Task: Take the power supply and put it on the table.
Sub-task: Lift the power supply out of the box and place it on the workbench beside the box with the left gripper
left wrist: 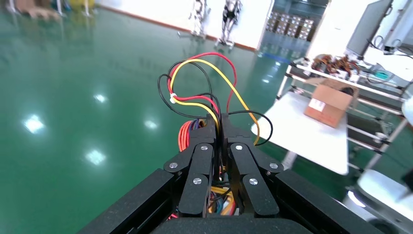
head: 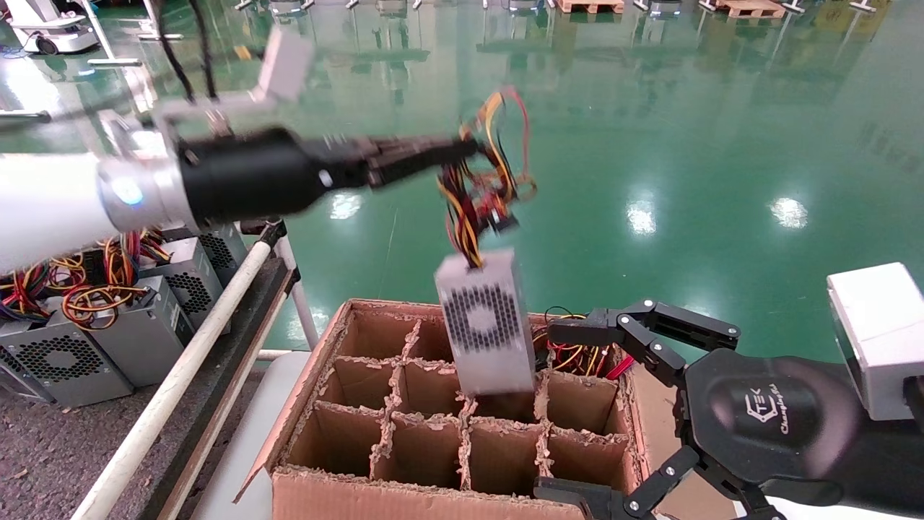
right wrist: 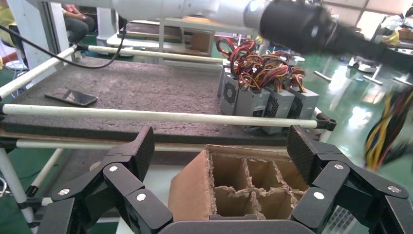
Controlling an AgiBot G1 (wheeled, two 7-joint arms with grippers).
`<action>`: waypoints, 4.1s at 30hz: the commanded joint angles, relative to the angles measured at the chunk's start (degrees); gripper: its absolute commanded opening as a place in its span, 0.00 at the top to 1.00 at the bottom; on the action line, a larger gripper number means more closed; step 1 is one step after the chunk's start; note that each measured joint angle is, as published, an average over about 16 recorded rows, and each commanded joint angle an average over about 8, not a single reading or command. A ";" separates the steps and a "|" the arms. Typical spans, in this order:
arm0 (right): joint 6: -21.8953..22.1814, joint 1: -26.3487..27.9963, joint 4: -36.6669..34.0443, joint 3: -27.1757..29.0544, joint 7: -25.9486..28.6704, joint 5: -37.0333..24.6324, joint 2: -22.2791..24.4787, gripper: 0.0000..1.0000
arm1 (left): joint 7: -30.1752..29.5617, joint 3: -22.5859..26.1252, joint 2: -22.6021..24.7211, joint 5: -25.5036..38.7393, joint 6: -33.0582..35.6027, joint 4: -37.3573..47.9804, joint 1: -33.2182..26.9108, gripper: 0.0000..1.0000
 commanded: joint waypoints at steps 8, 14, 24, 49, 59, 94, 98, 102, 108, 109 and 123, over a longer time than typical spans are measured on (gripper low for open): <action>0.01 0.00 0.00 -0.02 -0.01 0.01 0.01 0.00 | -1.75 -0.56 -5.61 -0.09 -0.80 -2.13 -3.93 1.00; 0.01 0.01 0.00 -0.03 -0.01 0.02 0.01 0.00 | -3.60 -0.42 -10.72 0.45 0.58 -3.38 -4.98 1.00; 0.02 0.01 0.00 -0.05 -0.02 0.03 0.02 0.00 | -6.63 -0.58 -19.93 0.76 2.31 -6.77 -3.92 1.00; 0.04 0.02 0.00 -0.10 -0.05 0.07 0.04 0.00 | -15.21 -5.08 -37.94 -5.83 -3.07 -24.79 11.76 1.00; 0.05 0.03 0.00 -0.12 -0.06 0.08 0.05 0.00 | -17.96 -7.20 -44.31 -9.21 -7.80 -32.01 18.68 1.00; 0.08 0.04 0.00 -0.18 -0.09 0.12 0.07 0.00 | -11.63 -10.33 -50.73 -17.03 -13.81 -34.39 35.19 1.00; 0.08 0.04 0.00 -0.19 -0.09 0.13 0.08 0.00 | -11.43 -10.14 -50.30 -17.24 -13.58 -34.35 35.95 1.00; 0.08 0.05 0.00 -0.20 -0.10 0.13 0.08 0.00 | -11.15 -10.07 -50.03 -17.61 -13.54 -34.27 36.88 1.00; 0.09 0.05 0.00 -0.21 -0.10 0.14 0.08 0.00 | -10.17 -10.03 -49.64 -18.17 -13.72 -34.17 38.65 1.00; 0.09 0.05 0.00 -0.21 -0.10 0.14 0.08 0.00 | -9.95 -10.03 -49.57 -18.27 -13.80 -34.19 38.98 1.00; 0.11 0.04 -0.01 -0.23 -0.12 0.16 0.10 0.00 | -7.69 -10.50 -49.49 -19.15 -15.34 -36.06 41.53 0.36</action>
